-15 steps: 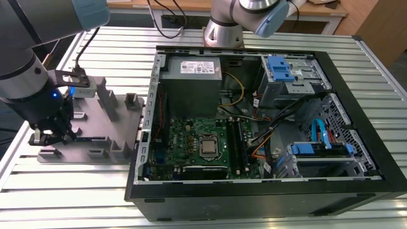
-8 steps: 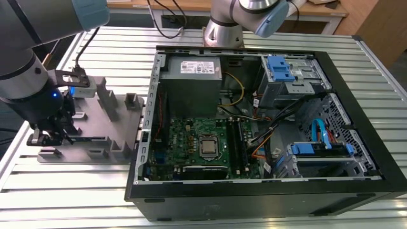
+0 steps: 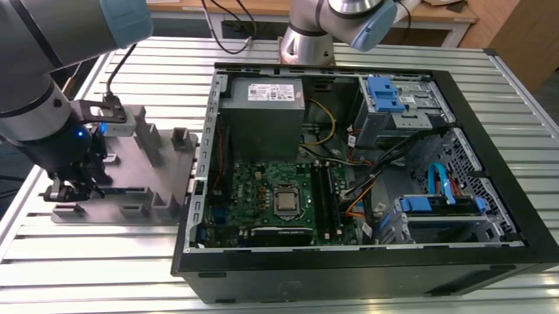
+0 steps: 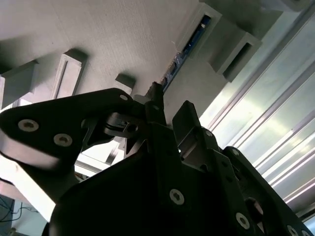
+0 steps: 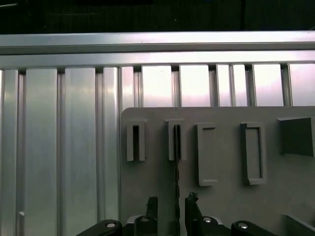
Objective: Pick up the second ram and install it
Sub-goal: 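Pick up the second ram and move it above second insertion slot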
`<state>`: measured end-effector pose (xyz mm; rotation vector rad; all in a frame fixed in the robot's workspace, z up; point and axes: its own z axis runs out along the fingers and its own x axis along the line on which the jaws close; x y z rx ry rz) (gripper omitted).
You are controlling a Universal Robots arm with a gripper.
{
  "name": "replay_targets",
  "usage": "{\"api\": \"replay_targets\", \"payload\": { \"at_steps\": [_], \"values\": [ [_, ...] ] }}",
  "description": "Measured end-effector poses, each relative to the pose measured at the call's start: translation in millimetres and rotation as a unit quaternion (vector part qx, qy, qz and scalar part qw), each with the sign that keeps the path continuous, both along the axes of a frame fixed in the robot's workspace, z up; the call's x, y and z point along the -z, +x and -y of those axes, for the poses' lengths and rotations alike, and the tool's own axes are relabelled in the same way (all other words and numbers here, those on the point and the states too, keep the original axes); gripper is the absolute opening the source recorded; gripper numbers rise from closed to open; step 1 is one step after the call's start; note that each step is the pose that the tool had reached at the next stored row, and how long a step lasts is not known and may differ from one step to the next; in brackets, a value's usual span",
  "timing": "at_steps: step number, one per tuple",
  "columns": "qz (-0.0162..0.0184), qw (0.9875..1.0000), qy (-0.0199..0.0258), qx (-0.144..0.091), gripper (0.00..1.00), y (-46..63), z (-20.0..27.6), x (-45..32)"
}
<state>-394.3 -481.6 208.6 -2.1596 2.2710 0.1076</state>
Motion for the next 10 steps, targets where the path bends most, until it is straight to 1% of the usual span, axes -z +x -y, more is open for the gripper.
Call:
{"api": "replay_targets", "payload": {
  "at_steps": [5,10],
  "values": [
    [-0.0011,1.0,0.0002,-0.001,0.33,3.1,-0.6,8.9],
    [-0.0012,1.0,0.0015,-0.003,0.33,4.2,-0.8,14.4]
  ]
}}
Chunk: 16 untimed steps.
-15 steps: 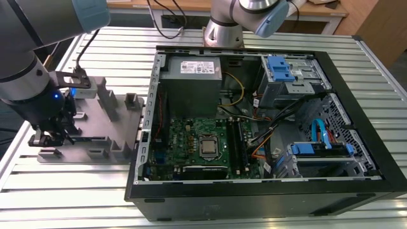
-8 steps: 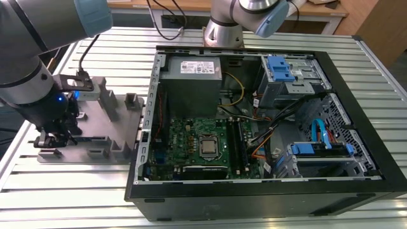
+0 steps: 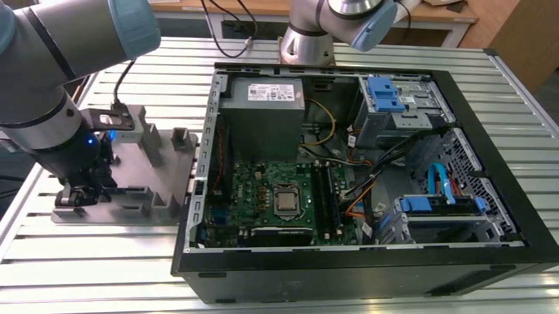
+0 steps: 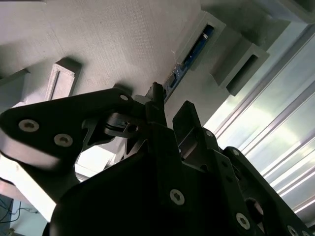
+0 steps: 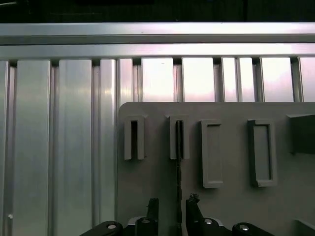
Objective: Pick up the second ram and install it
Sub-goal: 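Pick up the second ram and move it above second insertion slot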
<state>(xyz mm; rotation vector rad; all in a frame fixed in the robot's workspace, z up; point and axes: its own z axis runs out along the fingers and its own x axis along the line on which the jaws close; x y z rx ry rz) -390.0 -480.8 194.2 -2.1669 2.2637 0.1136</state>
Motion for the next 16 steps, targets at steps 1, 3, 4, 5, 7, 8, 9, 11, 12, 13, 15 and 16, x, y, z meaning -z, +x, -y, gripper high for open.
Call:
{"api": "replay_targets", "payload": {
  "at_steps": [1,3,4,5,7,8,9,11,12,13,15,16],
  "values": [
    [0.0,1.0,0.0,0.0,0.33,0.0,0.0,0.0],
    [0.0,1.0,0.0,0.0,0.33,0.1,0.0,0.1],
    [0.0,1.0,0.0,0.0,0.33,0.1,0.0,0.1],
    [-0.0001,1.0,0.0,0.0,0.33,0.1,0.0,0.1],
    [0.0,1.0,0.0001,0.0,0.32,0.2,0.0,0.2],
    [0.0,1.0,0.0,0.0,0.25,0.2,0.0,0.3],
    [0.0,1.0,0.0001,0.0,0.25,0.2,0.0,0.3],
    [0.0,1.0,0.0,0.0,0.13,0.3,0.0,0.3],
    [0.0,1.0,0.0,0.0,0.11,0.3,0.0,0.4],
    [0.0,1.0,0.0,0.0,0.11,0.3,0.0,0.4],
    [0.0,1.0,0.0,0.0,0.11,0.4,0.0,0.5],
    [0.0,1.0,0.0,0.0,0.11,0.4,0.0,0.5]
  ]
}}
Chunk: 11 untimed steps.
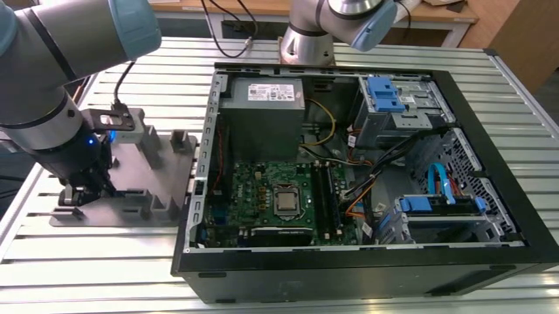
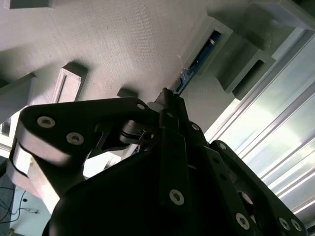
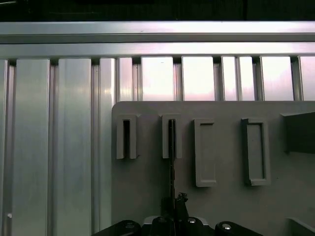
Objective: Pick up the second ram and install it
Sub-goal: 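Pick up the second ram and move it above second insertion slot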
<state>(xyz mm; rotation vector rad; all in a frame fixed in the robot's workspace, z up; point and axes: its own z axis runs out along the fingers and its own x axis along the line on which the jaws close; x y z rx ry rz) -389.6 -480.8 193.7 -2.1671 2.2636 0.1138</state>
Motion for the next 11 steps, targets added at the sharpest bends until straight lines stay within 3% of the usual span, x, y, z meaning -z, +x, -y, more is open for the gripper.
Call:
{"api": "replay_targets", "payload": {
  "at_steps": [11],
  "values": [
    [0.0001,1.0,0.0001,0.0,0.11,0.3,0.0,0.3]
  ]
}}
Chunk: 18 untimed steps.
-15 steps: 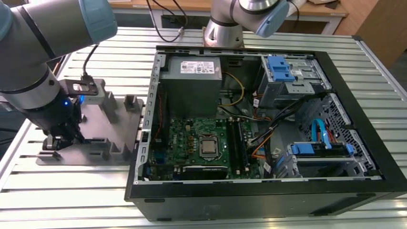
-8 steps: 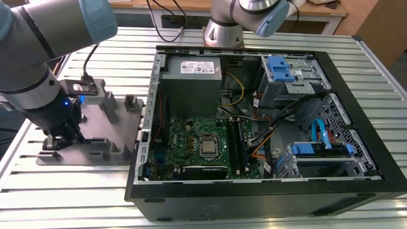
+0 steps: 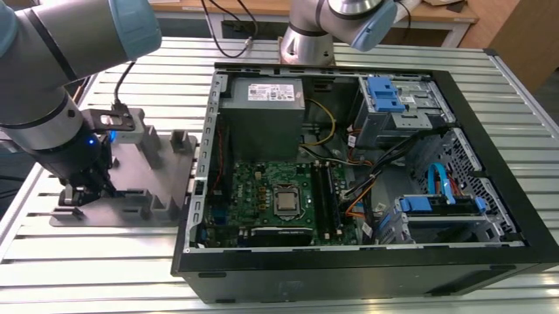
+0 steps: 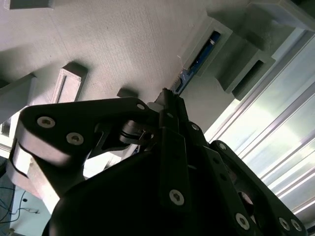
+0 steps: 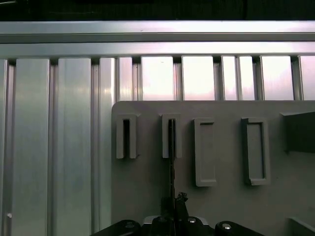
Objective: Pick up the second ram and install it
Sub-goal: 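Pick up the second ram and move it above second insertion slot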
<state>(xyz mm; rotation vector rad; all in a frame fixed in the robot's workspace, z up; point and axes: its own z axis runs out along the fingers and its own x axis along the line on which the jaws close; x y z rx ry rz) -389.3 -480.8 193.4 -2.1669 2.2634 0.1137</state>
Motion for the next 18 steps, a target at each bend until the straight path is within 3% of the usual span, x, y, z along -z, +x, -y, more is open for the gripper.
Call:
{"api": "replay_targets", "payload": {
  "at_steps": [3,11,18],
  "values": [
    [0.0,1.0,0.0,0.0,0.11,0.0,0.0,-3.0],
    [0.0,1.0,0.0001,0.0,0.11,0.0,0.0,-24.1],
    [-0.0001,1.0,0.0,0.0,0.11,0.0,0.0,-35.1]
  ]
}}
